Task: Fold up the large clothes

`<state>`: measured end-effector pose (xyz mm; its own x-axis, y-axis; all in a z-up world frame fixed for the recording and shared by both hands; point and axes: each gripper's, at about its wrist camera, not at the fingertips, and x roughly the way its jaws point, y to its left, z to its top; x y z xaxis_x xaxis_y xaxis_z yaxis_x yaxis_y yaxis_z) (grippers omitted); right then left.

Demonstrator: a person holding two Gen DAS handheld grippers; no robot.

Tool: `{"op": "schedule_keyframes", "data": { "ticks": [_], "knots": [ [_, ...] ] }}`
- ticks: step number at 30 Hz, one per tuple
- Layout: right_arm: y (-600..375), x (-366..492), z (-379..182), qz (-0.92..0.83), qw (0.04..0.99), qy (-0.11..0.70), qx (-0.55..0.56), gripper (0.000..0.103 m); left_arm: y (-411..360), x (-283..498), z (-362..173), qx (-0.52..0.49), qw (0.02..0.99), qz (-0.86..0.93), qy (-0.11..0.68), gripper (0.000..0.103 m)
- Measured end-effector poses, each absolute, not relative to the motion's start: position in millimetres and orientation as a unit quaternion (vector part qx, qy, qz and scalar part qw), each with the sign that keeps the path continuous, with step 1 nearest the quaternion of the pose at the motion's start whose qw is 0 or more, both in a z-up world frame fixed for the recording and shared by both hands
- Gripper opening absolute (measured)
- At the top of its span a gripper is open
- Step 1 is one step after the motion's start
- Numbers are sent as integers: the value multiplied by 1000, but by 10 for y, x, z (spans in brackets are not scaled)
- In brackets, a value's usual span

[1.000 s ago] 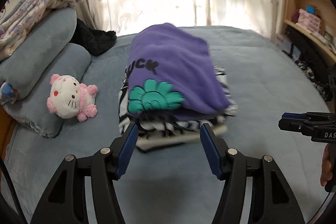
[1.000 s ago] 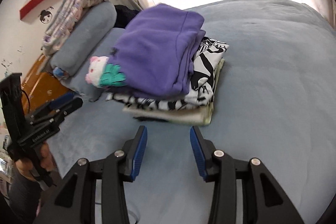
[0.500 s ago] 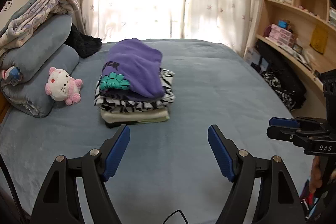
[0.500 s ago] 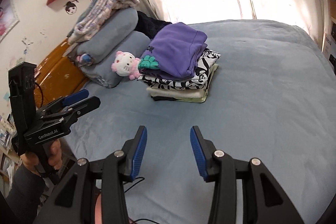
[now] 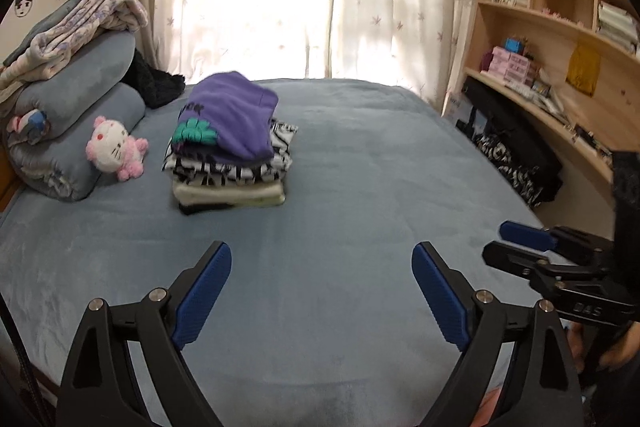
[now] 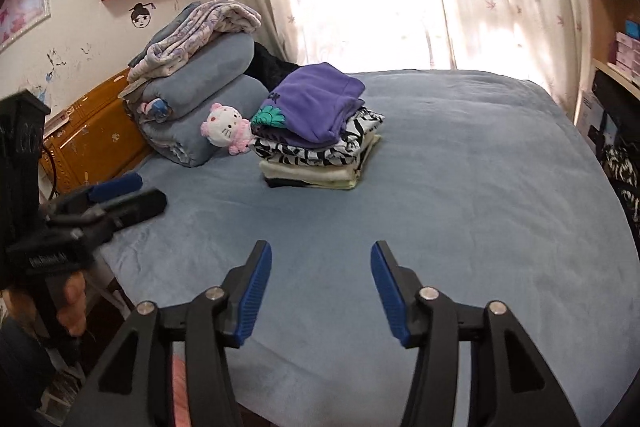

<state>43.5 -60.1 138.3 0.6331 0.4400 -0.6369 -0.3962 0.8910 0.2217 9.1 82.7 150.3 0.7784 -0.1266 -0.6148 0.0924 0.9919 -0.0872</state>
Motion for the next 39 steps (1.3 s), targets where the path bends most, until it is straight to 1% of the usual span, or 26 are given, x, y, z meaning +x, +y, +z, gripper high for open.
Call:
{"op": "schedule_keyframes", "data": {
  "ticks": [2, 6, 9, 19, 23, 30, 39],
  "knots": [
    [-646, 337, 1260, 214, 908, 357, 41, 64, 756, 52, 1321, -33, 941, -52, 334, 91],
    [-743, 222, 1015, 187, 910, 363, 68, 67, 638, 29, 970, -45, 940, -14, 339, 91],
    [-791, 170, 834, 156, 912, 373, 75, 71, 530, 67, 743, -43, 935, 8, 352, 92],
    [-892, 186, 477, 86, 920, 379, 54, 72, 224, 181, 387, -24, 929, 30, 367, 93],
    [-892, 299, 389, 91, 913, 392, 62, 73, 187, 274, 334, -15, 924, 36, 380, 93],
    [-870, 432, 322, 86, 910, 400, 66, 73, 285, 425, 276, -43, 916, 39, 398, 93],
    [-808, 506, 312, 81, 908, 405, 70, 73, 330, 519, 252, -52, 913, 37, 402, 93]
  ]
}}
